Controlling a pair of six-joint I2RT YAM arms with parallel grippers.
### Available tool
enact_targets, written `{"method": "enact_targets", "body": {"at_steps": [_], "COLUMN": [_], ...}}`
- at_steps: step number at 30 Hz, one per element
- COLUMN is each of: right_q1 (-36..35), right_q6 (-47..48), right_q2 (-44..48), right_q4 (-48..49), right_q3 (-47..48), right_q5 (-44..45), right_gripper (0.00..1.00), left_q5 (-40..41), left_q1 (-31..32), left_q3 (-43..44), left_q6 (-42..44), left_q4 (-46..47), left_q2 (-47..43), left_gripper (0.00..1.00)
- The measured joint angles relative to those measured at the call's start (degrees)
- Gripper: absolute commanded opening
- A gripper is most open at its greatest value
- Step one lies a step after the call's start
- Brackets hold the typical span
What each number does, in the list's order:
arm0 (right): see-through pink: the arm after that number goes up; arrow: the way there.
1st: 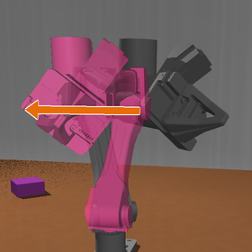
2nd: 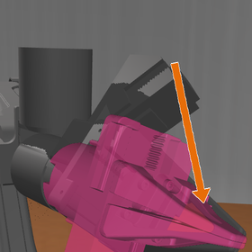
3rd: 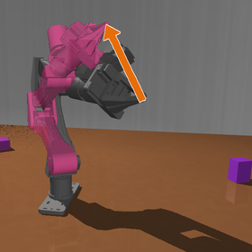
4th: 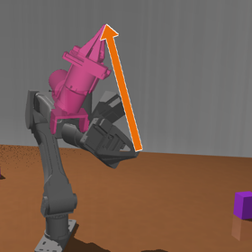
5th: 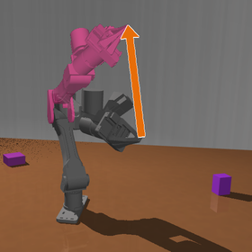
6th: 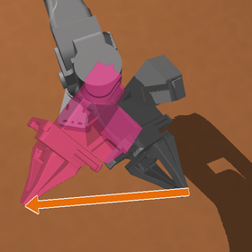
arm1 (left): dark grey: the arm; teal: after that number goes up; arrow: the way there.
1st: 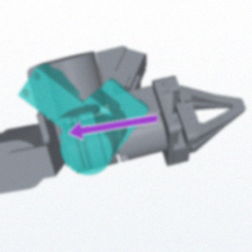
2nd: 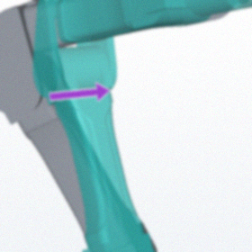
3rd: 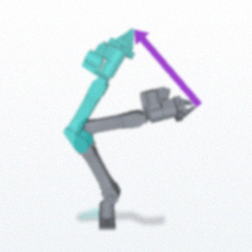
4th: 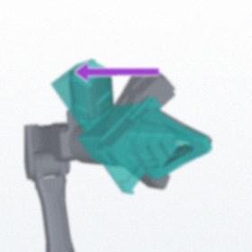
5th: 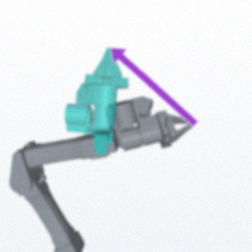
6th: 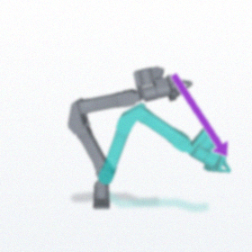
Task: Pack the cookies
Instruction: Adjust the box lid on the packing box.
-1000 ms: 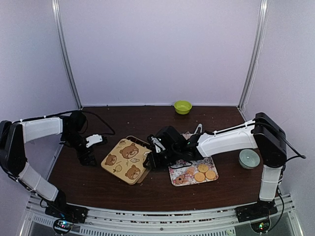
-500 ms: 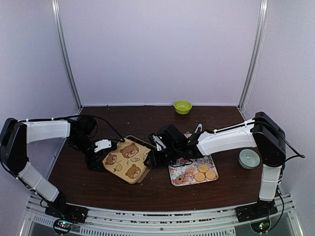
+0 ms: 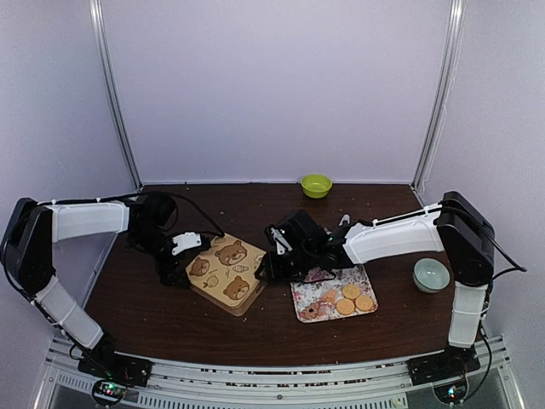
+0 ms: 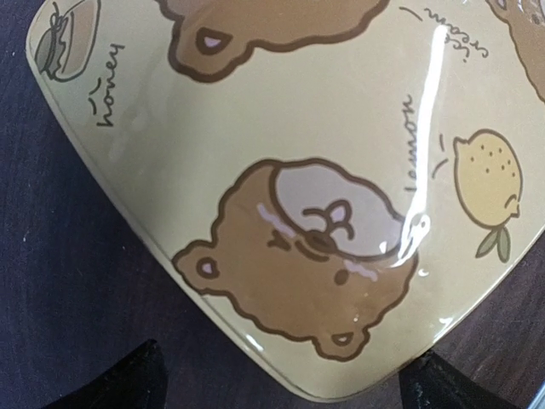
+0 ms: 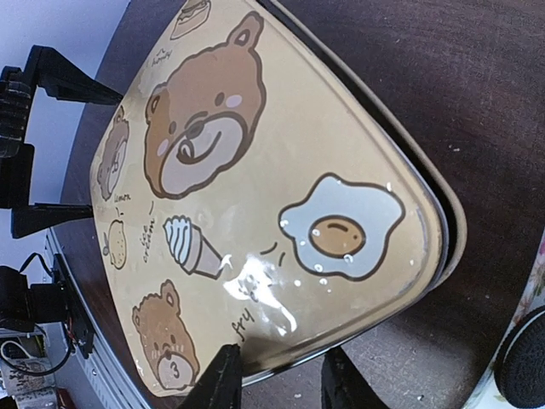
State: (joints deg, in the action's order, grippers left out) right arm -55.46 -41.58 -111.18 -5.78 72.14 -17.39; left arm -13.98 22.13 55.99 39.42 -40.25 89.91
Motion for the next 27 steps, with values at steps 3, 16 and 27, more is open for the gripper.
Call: {"method": "enact_targets", "body": {"at_steps": [3,16,27], "right_q1": [0.0,1.0,1.9], "right_q6": [-0.1,0.0,3.2], "right_q2": [0.0,0.0,2.4], "right_q4": [0.0,0.0,-3.6], "right_q3": [0.0,0.0,0.9], "right_q5": [0.4,1.1,4.3], "right_gripper": [0.32,0.33,0.41], "left_q5": [0.3,0.0,-1.0], "left_q1": [0.0,0.7,1.0], "left_q3": [0.2,1.6,2.5], "left_q6": [-0.7,-2.6,-4.0], "left_q4": [0.4,1.2,1.4], "left_q2": [0.3,0.5,1.5], "left_gripper": [0.98,0.95,0.94]}}
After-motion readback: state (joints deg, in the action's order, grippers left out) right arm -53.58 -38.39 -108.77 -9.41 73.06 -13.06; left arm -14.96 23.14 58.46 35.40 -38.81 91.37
